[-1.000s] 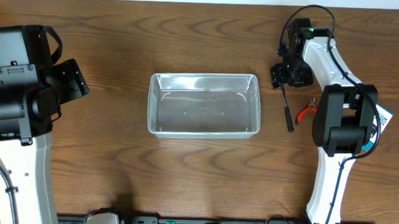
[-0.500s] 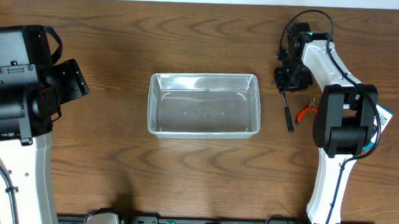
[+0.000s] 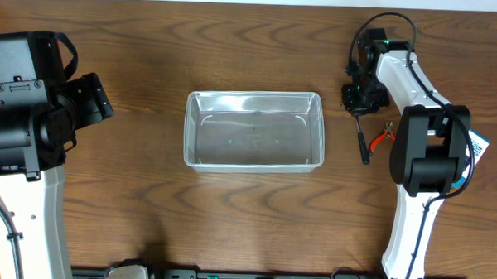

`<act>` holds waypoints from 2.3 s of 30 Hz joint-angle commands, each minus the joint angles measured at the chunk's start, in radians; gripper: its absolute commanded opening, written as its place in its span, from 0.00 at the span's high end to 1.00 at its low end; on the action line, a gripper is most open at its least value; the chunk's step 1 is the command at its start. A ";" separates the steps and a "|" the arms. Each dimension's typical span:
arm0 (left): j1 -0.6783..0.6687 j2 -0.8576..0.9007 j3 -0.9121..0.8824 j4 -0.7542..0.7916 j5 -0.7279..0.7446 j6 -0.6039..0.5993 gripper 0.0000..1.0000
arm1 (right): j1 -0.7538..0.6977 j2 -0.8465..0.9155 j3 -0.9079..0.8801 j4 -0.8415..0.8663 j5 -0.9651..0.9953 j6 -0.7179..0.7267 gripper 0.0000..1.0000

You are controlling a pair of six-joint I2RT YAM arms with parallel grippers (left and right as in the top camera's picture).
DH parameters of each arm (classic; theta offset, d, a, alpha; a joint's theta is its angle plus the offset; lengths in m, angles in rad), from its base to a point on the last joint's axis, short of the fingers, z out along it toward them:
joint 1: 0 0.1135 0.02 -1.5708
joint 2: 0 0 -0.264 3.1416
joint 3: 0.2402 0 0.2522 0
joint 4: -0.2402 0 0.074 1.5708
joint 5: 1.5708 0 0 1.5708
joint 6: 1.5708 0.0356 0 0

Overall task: Pack container
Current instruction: 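Lower the right gripper onto the claw hammer handle and grasp it, then carry the hammer into the box and release it with the right gripper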

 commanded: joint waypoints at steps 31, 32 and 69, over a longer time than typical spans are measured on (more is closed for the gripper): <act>0.000 0.002 -0.008 -0.005 -0.004 0.006 0.06 | 0.465 -0.439 0.098 -0.011 -0.188 -0.554 0.99; 0.000 0.002 -0.008 -0.006 -0.004 0.006 0.07 | 0.483 -0.421 0.098 -0.009 -0.188 -0.568 0.99; 0.000 0.002 -0.008 -0.012 -0.005 0.006 0.05 | 0.394 -0.320 0.270 -0.056 0.364 0.192 0.48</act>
